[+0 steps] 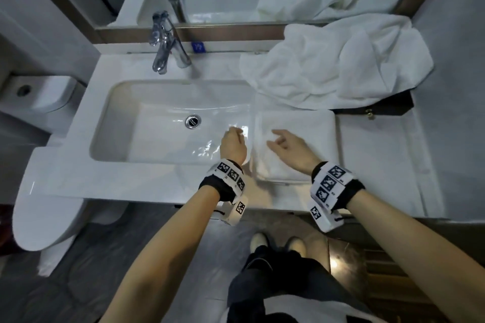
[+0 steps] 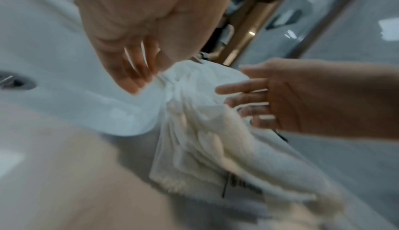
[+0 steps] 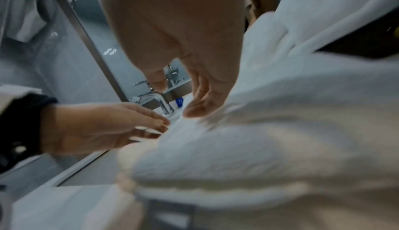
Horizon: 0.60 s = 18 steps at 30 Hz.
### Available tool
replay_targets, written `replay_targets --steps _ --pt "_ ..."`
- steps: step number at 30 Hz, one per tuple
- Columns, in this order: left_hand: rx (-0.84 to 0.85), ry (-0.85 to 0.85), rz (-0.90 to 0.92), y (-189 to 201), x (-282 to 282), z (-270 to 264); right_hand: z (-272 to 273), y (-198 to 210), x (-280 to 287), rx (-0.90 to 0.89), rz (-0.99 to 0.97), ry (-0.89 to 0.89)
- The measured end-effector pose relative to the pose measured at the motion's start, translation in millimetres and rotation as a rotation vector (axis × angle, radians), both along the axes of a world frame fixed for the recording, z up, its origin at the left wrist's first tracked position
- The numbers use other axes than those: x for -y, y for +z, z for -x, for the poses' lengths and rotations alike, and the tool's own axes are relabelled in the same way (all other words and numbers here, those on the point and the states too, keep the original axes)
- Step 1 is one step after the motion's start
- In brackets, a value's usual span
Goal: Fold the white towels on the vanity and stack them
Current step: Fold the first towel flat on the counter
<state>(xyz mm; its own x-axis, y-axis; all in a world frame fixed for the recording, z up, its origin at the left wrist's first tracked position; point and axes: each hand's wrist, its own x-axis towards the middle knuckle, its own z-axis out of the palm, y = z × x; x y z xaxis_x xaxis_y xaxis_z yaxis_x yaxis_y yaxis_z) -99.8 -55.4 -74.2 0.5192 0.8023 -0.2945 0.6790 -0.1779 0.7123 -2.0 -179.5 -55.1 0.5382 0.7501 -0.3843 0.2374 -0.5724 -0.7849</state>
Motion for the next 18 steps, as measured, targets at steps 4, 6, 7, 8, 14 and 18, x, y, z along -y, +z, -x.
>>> replay_targets --steps 4,6,7,8,14,18 --pt "0.098 -0.304 -0.399 14.2 18.5 -22.4 -37.8 -5.1 30.0 0.435 -0.152 -0.221" --pt "0.025 -0.557 -0.471 9.1 35.8 -36.2 -46.7 -14.0 39.1 0.603 -0.077 -0.14" --pt "-0.047 -0.652 -0.49 2.2 43.3 -41.3 -48.0 -19.7 41.4 0.646 -0.006 -0.084" --pt "-0.121 -0.706 -0.499 -5.3 48.6 -45.1 -47.6 -26.1 42.8 0.673 0.076 -0.032" --pt "-0.263 -0.654 -0.51 -41.1 42.4 -49.9 -40.8 -55.2 44.1 0.77 0.313 0.077" --pt "-0.199 -0.598 -0.472 -46.6 43.9 -44.5 -40.3 -60.5 47.2 0.755 0.302 0.072"
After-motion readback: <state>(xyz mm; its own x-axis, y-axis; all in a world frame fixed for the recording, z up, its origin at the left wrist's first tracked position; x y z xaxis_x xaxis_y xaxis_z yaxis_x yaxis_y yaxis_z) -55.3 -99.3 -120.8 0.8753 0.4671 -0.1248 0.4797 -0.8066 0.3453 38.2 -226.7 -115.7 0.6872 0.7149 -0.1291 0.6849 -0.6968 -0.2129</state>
